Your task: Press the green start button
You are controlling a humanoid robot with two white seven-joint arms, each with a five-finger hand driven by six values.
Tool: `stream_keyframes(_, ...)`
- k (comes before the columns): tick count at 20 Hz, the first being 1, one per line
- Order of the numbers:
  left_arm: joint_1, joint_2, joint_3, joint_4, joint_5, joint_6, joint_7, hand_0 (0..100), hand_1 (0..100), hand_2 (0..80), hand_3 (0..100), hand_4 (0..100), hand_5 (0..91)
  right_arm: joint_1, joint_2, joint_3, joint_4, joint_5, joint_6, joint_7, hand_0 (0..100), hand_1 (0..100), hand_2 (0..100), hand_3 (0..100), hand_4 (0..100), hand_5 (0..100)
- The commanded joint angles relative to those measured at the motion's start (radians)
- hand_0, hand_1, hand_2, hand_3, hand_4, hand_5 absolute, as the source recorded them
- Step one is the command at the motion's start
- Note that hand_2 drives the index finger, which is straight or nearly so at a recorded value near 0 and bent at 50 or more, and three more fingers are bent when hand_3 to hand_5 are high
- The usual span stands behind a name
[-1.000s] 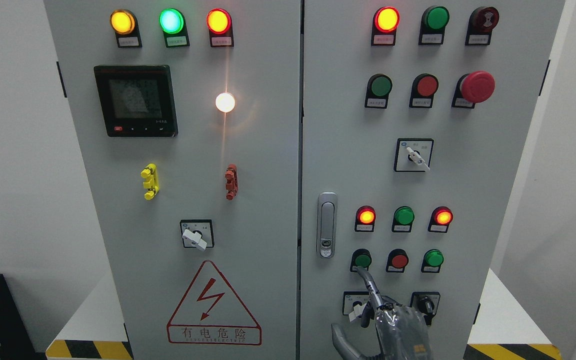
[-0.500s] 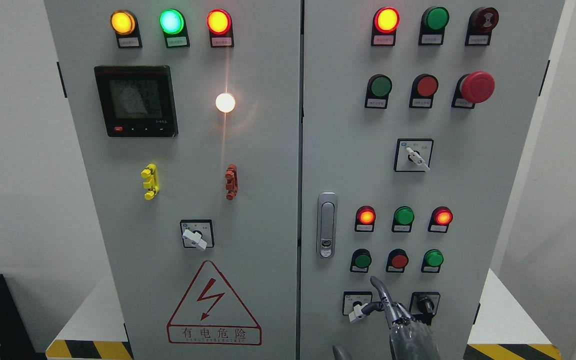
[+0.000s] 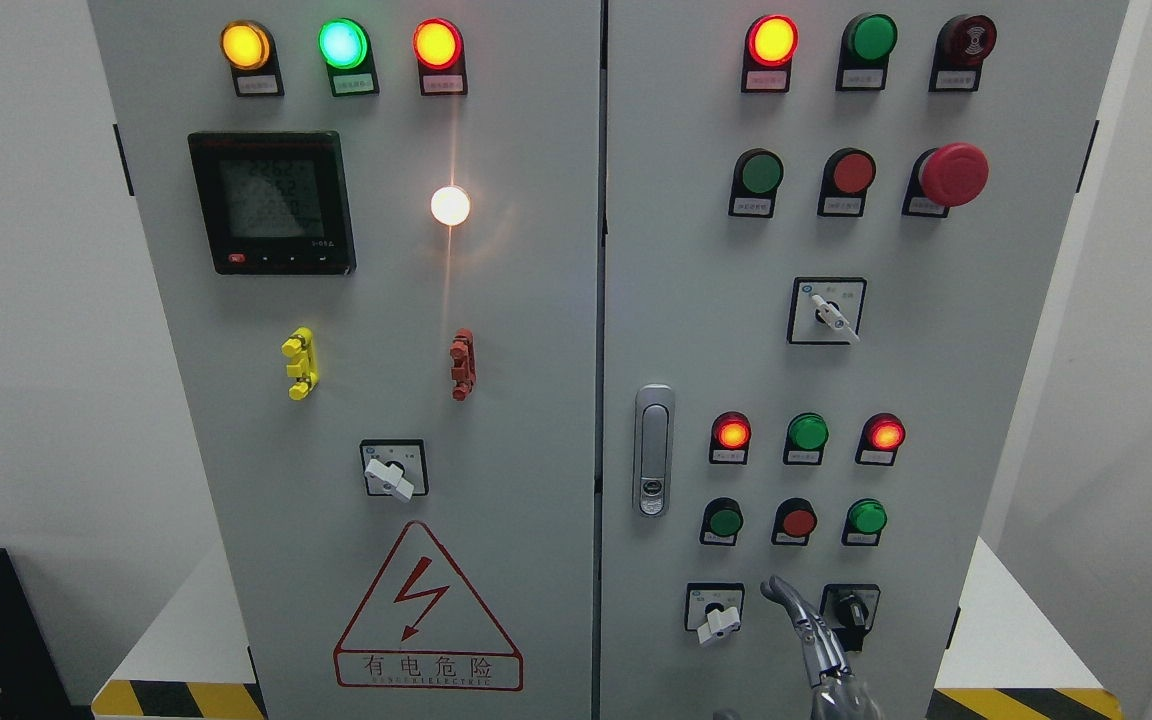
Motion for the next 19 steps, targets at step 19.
stream_keyframes(19,-0.023,0.0,0.0,-0.028,0.0,0.0,-0.001,12,56,0.0,0,0,0.0,0.102,0.0,0.063,-0.19,-0.28,0.074,0.047,0,3,0,6,0,0)
